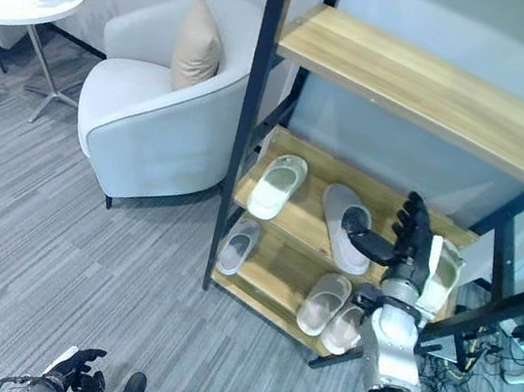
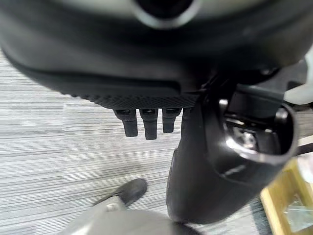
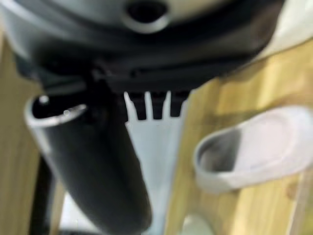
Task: Arrange the slippers neatly on the shoe rack.
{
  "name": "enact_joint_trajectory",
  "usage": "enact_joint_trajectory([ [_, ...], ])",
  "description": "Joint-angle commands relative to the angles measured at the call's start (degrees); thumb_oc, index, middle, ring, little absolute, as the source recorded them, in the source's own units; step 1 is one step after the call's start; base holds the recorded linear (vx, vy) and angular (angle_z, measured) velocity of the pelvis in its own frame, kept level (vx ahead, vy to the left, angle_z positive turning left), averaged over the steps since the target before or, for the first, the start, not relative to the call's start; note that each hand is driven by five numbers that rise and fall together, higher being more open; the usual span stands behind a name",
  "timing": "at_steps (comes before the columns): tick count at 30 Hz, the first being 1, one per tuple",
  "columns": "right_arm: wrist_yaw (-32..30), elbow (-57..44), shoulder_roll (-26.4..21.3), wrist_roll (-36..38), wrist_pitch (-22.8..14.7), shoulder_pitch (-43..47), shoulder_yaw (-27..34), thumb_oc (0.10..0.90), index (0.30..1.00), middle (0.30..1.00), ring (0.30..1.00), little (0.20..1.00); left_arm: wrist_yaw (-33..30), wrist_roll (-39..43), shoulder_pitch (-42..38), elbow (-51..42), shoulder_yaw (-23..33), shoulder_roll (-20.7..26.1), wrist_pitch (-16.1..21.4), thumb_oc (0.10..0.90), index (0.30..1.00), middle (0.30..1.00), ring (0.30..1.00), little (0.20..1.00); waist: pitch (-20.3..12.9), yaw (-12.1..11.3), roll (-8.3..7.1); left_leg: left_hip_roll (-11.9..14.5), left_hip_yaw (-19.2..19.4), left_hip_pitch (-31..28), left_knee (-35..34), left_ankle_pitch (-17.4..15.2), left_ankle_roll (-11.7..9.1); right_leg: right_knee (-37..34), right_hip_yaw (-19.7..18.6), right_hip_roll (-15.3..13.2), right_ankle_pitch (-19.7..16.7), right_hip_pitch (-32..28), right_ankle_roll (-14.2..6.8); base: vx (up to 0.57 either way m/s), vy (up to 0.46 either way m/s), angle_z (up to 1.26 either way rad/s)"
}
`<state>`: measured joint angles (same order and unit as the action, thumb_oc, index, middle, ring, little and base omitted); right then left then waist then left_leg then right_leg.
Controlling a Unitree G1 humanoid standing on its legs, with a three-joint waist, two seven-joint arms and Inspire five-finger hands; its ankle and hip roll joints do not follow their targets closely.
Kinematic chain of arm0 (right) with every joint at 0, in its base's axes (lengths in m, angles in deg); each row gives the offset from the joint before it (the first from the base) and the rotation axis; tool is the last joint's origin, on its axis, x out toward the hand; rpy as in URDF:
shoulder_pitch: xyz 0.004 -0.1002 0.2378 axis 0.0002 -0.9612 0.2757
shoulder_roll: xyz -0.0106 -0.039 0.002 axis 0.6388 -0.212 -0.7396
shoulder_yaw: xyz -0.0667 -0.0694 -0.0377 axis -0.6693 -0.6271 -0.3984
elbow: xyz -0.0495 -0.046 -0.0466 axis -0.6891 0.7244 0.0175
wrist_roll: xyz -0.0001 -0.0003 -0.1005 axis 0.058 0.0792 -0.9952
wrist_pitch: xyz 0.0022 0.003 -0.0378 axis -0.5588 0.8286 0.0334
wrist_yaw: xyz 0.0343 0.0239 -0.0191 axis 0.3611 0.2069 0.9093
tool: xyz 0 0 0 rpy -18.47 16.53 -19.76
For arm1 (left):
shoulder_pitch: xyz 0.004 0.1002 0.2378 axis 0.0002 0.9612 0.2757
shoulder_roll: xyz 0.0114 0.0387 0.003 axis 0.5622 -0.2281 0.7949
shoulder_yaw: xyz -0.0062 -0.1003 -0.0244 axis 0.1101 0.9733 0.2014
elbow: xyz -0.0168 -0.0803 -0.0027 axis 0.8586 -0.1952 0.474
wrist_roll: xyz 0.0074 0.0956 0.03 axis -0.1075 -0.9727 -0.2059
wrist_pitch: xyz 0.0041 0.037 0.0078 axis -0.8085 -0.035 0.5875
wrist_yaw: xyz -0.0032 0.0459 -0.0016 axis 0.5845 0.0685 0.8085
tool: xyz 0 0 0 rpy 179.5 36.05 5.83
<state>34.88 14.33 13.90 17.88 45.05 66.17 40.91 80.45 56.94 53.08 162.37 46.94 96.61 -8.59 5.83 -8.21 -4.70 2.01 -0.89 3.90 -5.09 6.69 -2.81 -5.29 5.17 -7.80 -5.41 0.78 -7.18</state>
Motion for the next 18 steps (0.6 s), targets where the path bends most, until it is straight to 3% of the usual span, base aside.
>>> enact_joint_trajectory([
  [1, -2.8, -0.4, -10.1, 0.9, -4.4, 6.4, 6.6, 0.800, 0.900, 0.900, 0.900, 0.900, 2.0, 0.8, 0.8, 3.8, -3.9, -1.8, -0.2, 0.800, 0.900, 0.900, 0.900, 0.900, 1.2, -0.8, -0.87, 0.6, -1.5, 0.7, 6.2, -9.7, 1.1, 0.6, 0.4, -1.9, 5.2, -3.0, -2.3, 0.03, -0.020, 0.10],
  [7, -3.7, 5.7, -14.8, 1.7, -4.1, 9.4, 7.2, 0.800, 0.900, 0.900, 0.900, 0.900, 2.1, 1.4, 0.8, 3.6, -4.6, -1.5, 0.1, 0.800, 0.900, 0.900, 0.900, 0.900, 2.5, -0.5, -0.08, 0.7, -2.0, 1.5, 5.2, -8.9, 0.7, 0.5, 0.8, -1.9, 5.2, -1.9, -2.4, 0.00, -0.019, 0.08],
  [10, -4.4, 6.5, -18.9, 1.9, -3.8, 15.7, 5.0, 0.800, 0.900, 0.900, 0.900, 0.900, 2.0, 1.9, -0.8, 3.4, -6.3, -1.2, 0.5, 0.800, 0.900, 0.900, 0.900, 0.900, 5.4, -0.1, 0.47, 0.6, -2.2, 5.1, 5.3, -7.7, 0.3, 0.7, 0.7, -2.0, 4.3, 1.5, -2.5, -0.13, -0.027, 0.01],
  [18, -5.1, 8.0, -22.6, 2.1, -3.5, 25.5, -0.2, 0.800, 0.900, 0.900, 0.900, 0.900, 2.2, 4.3, -3.6, 2.5, -8.3, -2.0, 1.2, 0.800, 0.900, 0.900, 0.900, 0.900, 7.6, 0.3, 1.95, 0.0, -2.0, 9.0, 4.6, -6.4, 0.1, 0.6, -0.1, -2.5, 2.9, 6.0, -2.7, -0.04, 0.012, -0.02],
])
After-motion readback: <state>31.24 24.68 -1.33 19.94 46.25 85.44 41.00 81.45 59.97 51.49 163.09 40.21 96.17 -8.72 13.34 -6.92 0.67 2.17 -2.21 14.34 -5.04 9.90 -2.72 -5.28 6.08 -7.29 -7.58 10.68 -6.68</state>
